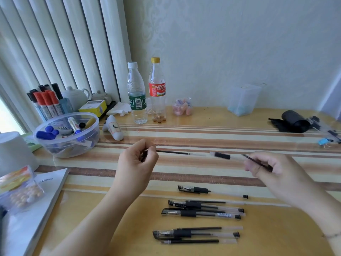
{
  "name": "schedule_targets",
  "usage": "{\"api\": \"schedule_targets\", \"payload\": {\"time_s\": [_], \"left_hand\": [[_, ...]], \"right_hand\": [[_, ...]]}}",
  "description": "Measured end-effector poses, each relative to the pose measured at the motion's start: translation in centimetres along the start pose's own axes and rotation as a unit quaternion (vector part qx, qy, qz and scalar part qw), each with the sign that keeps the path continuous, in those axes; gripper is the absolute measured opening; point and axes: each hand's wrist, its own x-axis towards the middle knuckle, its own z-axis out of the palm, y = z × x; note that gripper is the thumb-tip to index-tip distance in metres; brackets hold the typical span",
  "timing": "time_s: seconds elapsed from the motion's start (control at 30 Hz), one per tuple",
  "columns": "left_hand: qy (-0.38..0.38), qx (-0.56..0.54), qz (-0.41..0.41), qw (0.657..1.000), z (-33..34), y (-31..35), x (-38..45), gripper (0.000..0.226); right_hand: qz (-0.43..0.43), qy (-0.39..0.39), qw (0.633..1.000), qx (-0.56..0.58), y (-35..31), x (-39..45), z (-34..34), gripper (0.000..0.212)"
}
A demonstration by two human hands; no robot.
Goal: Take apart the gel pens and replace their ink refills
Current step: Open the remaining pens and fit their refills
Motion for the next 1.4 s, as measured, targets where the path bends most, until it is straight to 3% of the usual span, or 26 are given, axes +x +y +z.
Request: {"api": "schedule_targets", "payload": {"time_s": [0.13, 0.3, 0.47, 0.53, 0.67, 0.87, 1.0, 1.17, 1.4], "left_hand": [[-0.039, -0.014, 0.01, 0.999, 0.7, 0.3, -0.6, 0.026], [-0.12, -0.013, 0.048, 0.992, 1.8, 1.0, -1.9, 0.024], [-0.128, 0.001, 0.05, 0.99, 1.8, 0.6, -1.9, 0.019], [-0.104, 0.018, 0.033, 0.994, 1.6, 0.1, -1.5, 0.017], [-0.036, 0.059, 0.001, 0.998, 1.1, -0.6, -0.8, 0.016], [-0.078, 0.067, 0.038, 0.994, 1.5, 0.2, -1.6, 0.008], [-0.115, -0.012, 0.049, 0.992, 2.5, 2.3, -3.5, 0.006], [-0.144, -0.166, -0.017, 0.975, 4.0, 3.1, -4.5, 0.01], [-0.145, -0.215, -0.015, 0.966, 4.0, 3.1, -4.5, 0.015]], "right_hand": [[0.023, 0.037, 0.996, 0.082, -0.3, 0.2, 0.1, 0.046], [0.043, 0.007, 0.993, 0.112, -2.5, -0.4, 2.3, 0.03], [0.055, 0.056, 0.995, 0.065, -2.4, -0.2, 2.3, 0.017], [0.068, 0.058, 0.996, 0.015, -1.8, 0.0, 2.0, 0.023], [0.08, -0.014, 0.993, -0.086, -0.3, 0.2, 2.2, 0.042], [0.067, -0.016, 0.991, -0.115, -1.1, 0.0, 1.9, 0.048], [0.044, 0.04, 0.995, -0.083, -2.7, -0.5, 2.3, 0.042], [0.012, 0.021, 0.996, -0.084, -5.2, -1.4, 4.7, 0.041], [0.004, -0.01, 0.994, -0.112, -6.5, -1.8, 5.3, 0.037]]}}
